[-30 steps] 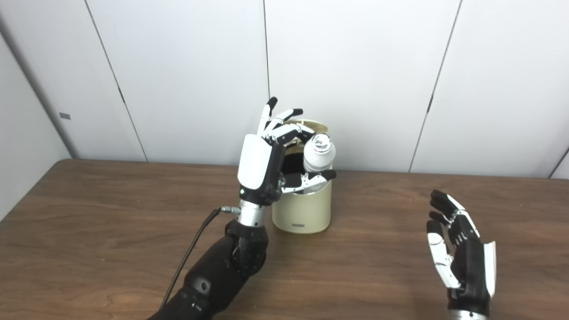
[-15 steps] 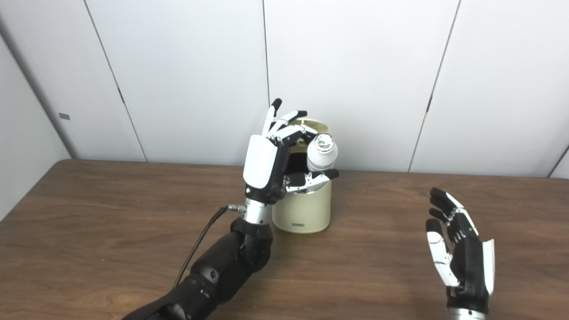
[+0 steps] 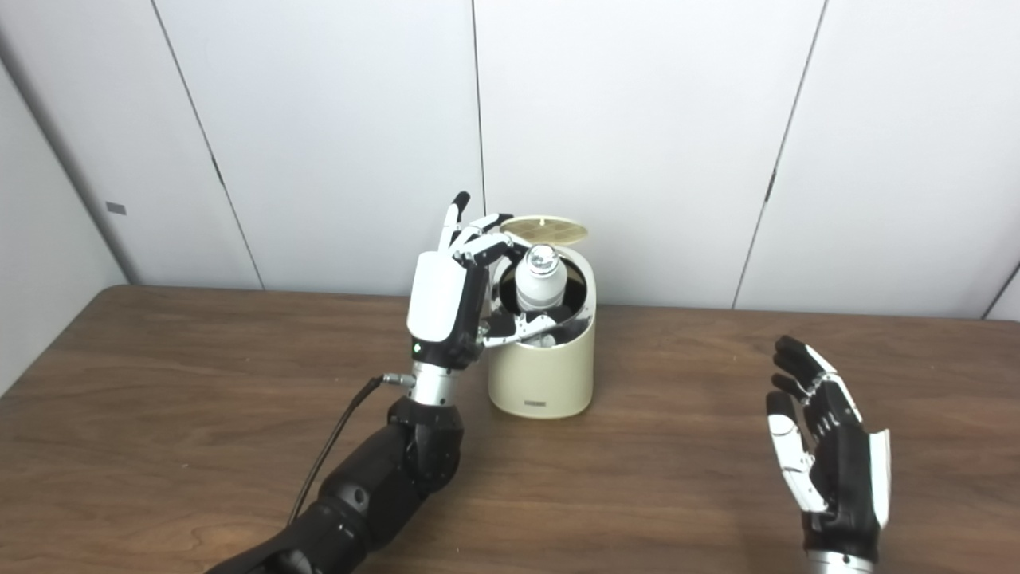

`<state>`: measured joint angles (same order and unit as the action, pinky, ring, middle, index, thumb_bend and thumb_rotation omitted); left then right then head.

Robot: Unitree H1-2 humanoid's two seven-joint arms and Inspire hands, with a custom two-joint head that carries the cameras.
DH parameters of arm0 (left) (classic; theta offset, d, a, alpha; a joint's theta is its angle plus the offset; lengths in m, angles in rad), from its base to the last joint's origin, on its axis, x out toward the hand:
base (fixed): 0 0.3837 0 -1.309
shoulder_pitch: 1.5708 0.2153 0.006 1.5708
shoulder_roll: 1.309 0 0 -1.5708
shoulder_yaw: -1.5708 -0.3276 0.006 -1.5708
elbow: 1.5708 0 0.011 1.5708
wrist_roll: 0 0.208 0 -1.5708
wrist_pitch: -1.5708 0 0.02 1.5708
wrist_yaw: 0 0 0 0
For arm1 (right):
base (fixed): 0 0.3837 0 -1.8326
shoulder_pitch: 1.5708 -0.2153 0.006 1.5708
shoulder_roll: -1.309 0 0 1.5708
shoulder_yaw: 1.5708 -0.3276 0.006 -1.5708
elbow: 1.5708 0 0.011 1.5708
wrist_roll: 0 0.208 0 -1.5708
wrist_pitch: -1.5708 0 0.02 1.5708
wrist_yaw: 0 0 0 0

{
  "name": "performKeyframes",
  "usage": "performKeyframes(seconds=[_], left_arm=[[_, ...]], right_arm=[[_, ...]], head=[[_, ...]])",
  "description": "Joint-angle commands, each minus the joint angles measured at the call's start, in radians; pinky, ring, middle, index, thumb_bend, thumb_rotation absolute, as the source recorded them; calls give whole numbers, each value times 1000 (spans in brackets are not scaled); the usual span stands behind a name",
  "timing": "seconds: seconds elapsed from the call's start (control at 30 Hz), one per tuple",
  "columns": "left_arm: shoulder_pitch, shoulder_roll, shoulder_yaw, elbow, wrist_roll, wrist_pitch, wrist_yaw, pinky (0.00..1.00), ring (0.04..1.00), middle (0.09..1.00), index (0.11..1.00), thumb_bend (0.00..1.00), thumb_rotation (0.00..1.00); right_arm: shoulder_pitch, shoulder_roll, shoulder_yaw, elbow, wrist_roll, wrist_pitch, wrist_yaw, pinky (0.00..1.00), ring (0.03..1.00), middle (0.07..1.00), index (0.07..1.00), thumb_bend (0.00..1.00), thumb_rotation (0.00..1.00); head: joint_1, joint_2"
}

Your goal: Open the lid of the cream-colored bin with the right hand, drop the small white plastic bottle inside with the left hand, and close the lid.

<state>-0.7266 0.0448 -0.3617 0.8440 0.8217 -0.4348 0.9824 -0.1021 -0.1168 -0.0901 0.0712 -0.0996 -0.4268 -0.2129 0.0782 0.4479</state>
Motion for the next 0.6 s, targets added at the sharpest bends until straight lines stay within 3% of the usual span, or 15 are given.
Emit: performKeyframes(seconds=[0.0,0.3,0.57], left_arm=[[-43,9,9,-13,-8,9,8,1000,759,468,497,524,0],[-31,14,7,-13,-24,16,-11,1000,750,461,508,523,0],[-24,19,6,-8,-62,14,-75,1000,785,486,480,525,0]], right_arm=[[14,-28,-3,67,-23,-43,-5,755,814,818,796,231,687],[17,-27,4,60,-23,-43,-11,756,817,818,794,221,683],[16,-21,7,60,-33,-42,-25,742,808,812,793,231,695]], head=[[1,1],[-9,1],[-14,2]])
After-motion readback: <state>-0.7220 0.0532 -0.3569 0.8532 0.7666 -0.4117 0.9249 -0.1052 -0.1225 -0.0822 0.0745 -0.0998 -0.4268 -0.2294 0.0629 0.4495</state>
